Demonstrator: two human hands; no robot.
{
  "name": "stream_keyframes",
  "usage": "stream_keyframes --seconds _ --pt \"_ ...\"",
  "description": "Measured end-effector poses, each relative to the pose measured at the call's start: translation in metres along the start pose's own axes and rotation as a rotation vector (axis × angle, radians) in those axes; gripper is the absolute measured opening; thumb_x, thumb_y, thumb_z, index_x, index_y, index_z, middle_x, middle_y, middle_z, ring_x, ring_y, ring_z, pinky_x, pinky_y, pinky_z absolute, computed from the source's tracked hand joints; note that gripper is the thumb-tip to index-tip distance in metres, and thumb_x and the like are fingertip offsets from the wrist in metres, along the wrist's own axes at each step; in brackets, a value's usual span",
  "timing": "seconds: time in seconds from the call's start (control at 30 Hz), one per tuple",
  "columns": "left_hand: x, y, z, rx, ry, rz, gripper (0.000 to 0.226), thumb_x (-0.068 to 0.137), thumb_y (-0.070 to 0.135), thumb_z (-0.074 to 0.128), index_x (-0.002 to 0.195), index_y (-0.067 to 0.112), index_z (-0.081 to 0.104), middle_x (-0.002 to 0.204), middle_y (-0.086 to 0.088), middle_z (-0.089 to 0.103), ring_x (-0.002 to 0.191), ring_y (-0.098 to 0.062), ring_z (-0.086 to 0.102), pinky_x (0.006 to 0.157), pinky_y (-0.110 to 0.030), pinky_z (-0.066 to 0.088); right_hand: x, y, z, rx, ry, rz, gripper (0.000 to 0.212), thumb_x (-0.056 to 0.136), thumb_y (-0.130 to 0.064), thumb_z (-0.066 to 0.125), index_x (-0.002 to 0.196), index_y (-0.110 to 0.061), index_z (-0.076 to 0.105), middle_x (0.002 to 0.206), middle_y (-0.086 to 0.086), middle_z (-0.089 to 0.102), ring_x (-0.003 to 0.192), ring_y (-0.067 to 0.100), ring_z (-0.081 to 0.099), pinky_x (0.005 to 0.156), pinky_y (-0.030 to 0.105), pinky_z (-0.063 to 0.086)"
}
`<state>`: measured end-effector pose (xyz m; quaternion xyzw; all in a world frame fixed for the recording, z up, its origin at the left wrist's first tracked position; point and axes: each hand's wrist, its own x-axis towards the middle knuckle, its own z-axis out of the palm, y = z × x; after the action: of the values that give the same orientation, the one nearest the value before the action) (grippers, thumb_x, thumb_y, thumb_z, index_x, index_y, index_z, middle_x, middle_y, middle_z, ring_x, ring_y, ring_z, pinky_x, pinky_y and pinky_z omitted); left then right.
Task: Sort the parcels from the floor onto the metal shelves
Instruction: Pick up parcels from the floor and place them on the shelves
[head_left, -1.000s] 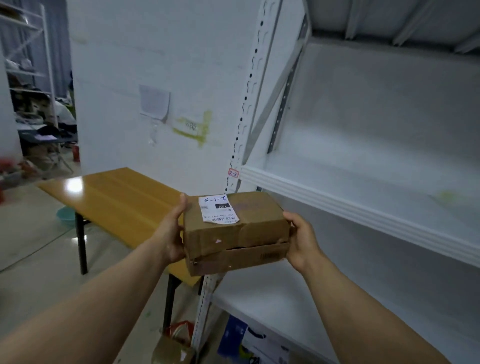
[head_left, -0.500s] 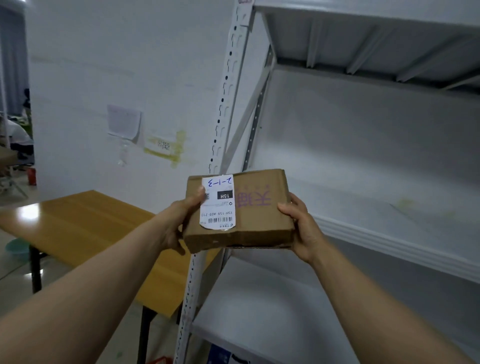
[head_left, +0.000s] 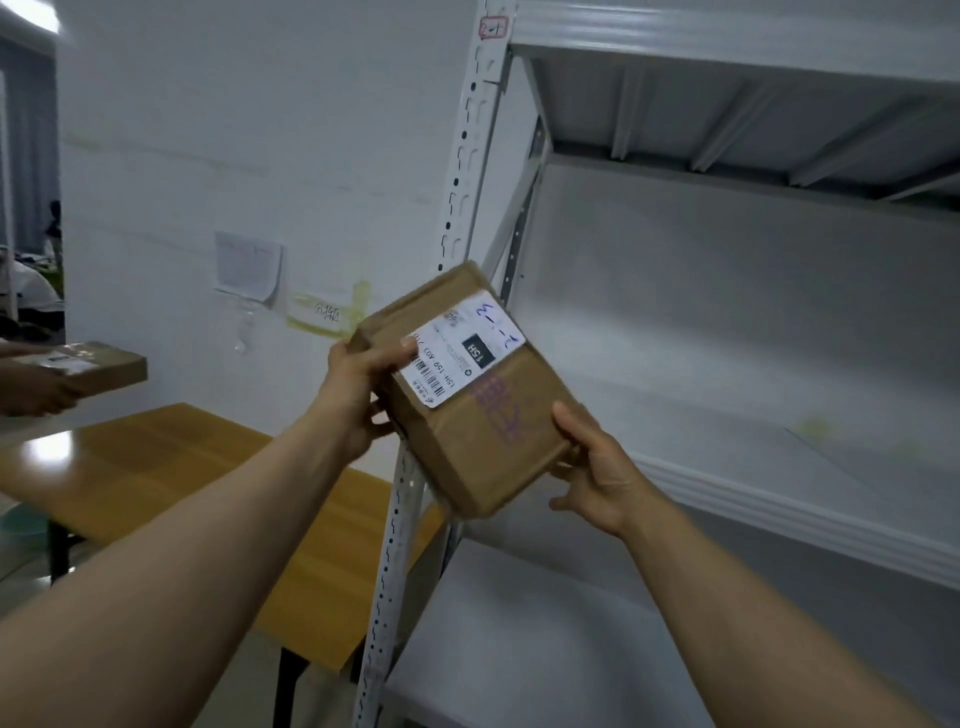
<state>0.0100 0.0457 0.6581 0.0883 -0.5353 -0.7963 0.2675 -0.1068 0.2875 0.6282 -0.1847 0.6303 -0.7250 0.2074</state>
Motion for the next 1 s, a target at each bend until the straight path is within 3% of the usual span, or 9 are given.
stream_keyframes --seconds 0.1,0.17,0.23,0.33,0.47,0.57,0.67,0.83,1.0 --pt "0.003 0.032 0.004 0.314 -0.196 0.046 0.081 0.063 0.031 0.082 0.133 0.033 0.041 0.115 -0.013 0.068 0.100 -0.032 0.067 0.083 -0.052 0.056 -0.003 -0.028 0.002 -0.123 -0.002 -0.112 0.120 0.058 -0.063 0.078 0.156 -0.049 0.011 0.167 -0.002 0.019 0.154 0.029 0.011 0.120 0.059 0.013" --pt "0.004 0.048 0.012 0.522 -0.350 0.070 0.087 0.060 0.030 0.086 0.132 0.039 0.038 0.112 -0.010 0.065 0.088 -0.027 0.072 0.070 -0.042 0.059 -0.003 -0.050 0.006 -0.249 -0.048 -0.183 0.116 0.058 -0.068 0.076 0.154 -0.052 0.013 0.163 -0.003 0.031 0.153 0.031 0.013 0.120 0.061 0.009" --pt "0.008 0.058 0.022 0.640 -0.474 0.078 0.104 0.058 0.020 0.090 0.137 0.048 0.029 0.114 -0.011 0.060 0.079 -0.026 0.075 0.062 -0.033 0.059 -0.005 -0.072 0.010 -0.388 -0.109 -0.225 0.106 0.066 -0.067 0.080 0.151 -0.056 0.018 0.140 -0.011 0.054 0.148 0.030 0.025 0.117 0.063 0.012" --pt "0.014 0.067 0.036 0.690 -0.554 0.071 0.122 0.058 0.010 0.091 0.139 0.056 0.012 0.111 -0.019 0.062 0.079 -0.036 0.074 0.063 -0.036 0.060 -0.011 -0.100 0.017 -0.576 -0.207 -0.199 0.095 0.064 -0.063 0.080 0.146 -0.055 0.032 0.127 -0.009 0.065 0.127 0.022 0.055 0.103 0.056 0.046" --pt "0.012 0.077 0.055 0.781 -0.597 0.123 0.100 0.054 0.019 0.092 0.129 0.035 0.028 0.114 -0.017 0.059 0.079 -0.035 0.074 0.064 -0.039 0.061 -0.018 -0.118 0.020 -0.679 -0.279 -0.124 0.097 0.061 -0.053 0.086 0.144 -0.055 0.035 0.146 0.003 0.049 0.126 0.030 0.057 0.094 0.049 0.057" --pt "0.010 0.082 0.070 0.795 -0.690 0.146 0.082 0.056 0.016 0.091 0.119 0.028 0.039 0.112 -0.019 0.060 0.081 -0.038 0.074 0.063 -0.042 0.060 -0.019 -0.119 0.016 -0.650 -0.320 -0.118 0.105 0.063 -0.036 0.092 0.147 -0.052 0.030 0.142 0.011 0.053 0.114 0.032 0.068 0.092 0.048 0.058" --pt "0.008 0.086 0.083 0.799 -0.673 0.215 0.073 0.058 0.025 0.090 0.118 0.023 0.048 0.112 -0.016 0.065 0.085 -0.035 0.074 0.073 -0.048 0.061 -0.020 -0.115 0.006 -0.555 -0.264 -0.173 0.103 0.064 -0.029 0.093 0.145 -0.050 0.033 0.134 0.016 0.061 0.106 0.038 0.071 0.090 0.054 0.058" --pt "0.004 0.087 0.107 1.043 -0.524 0.485 0.081 0.064 0.076 0.069 0.130 0.034 0.051 0.117 0.011 0.065 0.098 -0.014 0.068 0.091 -0.036 0.052 -0.026 -0.117 -0.014 -0.396 -0.107 -0.288 0.092 0.068 -0.035 0.087 0.147 -0.038 0.039 0.126 0.013 0.069 0.108 0.038 0.070 0.092 0.062 0.054" --pt "0.005 0.099 0.106 1.256 -0.424 0.546 0.081 0.062 0.092 0.051 0.122 0.038 0.060 0.106 0.014 0.065 0.092 -0.011 0.063 0.076 -0.029 0.045 -0.043 -0.131 -0.042 -0.312 0.011 -0.308 0.095 0.062 -0.041 0.090 0.143 -0.038 0.042 0.122 0.009 0.072 0.105 0.036 0.072 0.081 0.058 0.058"
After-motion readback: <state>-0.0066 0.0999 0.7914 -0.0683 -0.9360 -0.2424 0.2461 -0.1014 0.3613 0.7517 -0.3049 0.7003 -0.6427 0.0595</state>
